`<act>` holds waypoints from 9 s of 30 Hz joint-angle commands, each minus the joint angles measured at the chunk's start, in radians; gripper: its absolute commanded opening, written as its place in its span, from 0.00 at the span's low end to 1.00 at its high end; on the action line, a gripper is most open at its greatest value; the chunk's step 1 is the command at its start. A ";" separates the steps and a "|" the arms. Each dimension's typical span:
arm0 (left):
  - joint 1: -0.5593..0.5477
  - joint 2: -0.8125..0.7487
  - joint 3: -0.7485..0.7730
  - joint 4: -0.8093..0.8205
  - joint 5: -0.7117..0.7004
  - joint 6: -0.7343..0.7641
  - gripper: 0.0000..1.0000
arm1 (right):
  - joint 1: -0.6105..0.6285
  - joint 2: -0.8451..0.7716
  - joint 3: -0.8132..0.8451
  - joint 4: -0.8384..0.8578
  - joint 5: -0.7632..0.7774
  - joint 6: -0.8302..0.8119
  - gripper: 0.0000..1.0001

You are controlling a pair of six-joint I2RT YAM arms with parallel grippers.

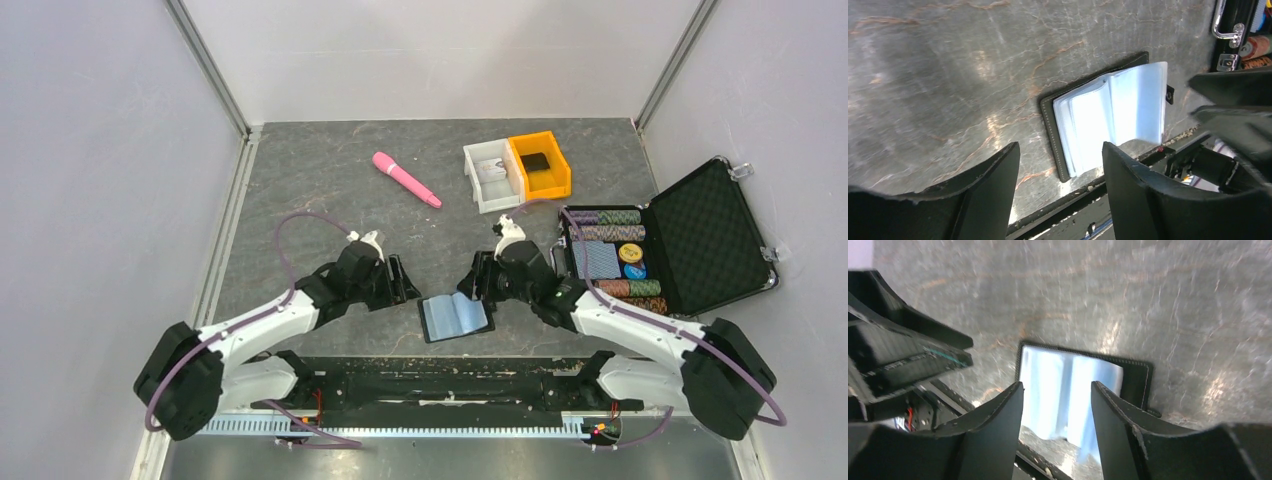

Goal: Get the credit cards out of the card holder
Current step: Remove the credit card from the card holder.

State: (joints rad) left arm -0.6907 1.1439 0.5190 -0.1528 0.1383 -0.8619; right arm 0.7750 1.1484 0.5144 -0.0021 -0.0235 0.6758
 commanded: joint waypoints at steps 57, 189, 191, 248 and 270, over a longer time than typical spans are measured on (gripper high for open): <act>0.003 -0.455 -0.129 -0.248 -0.259 0.001 0.73 | 0.380 0.437 0.448 -0.315 0.391 0.001 0.78; -0.113 0.433 0.164 0.373 0.313 -0.113 0.37 | 0.163 -0.103 -0.015 0.100 -0.048 -0.099 0.42; -0.110 0.419 0.170 0.344 0.299 -0.102 0.37 | 0.194 -0.072 -0.006 0.122 -0.038 -0.094 0.42; 0.033 -0.263 -0.214 -0.024 0.120 -0.136 0.48 | 0.447 0.388 0.321 -0.137 0.296 -0.123 0.67; 0.033 -0.254 -0.185 -0.065 0.105 -0.125 0.47 | 0.462 0.487 0.339 -0.184 0.353 -0.066 0.37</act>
State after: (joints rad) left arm -0.6605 0.8940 0.3092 -0.2092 0.2447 -0.9646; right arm 1.2324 1.6299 0.8658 -0.2176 0.3058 0.5762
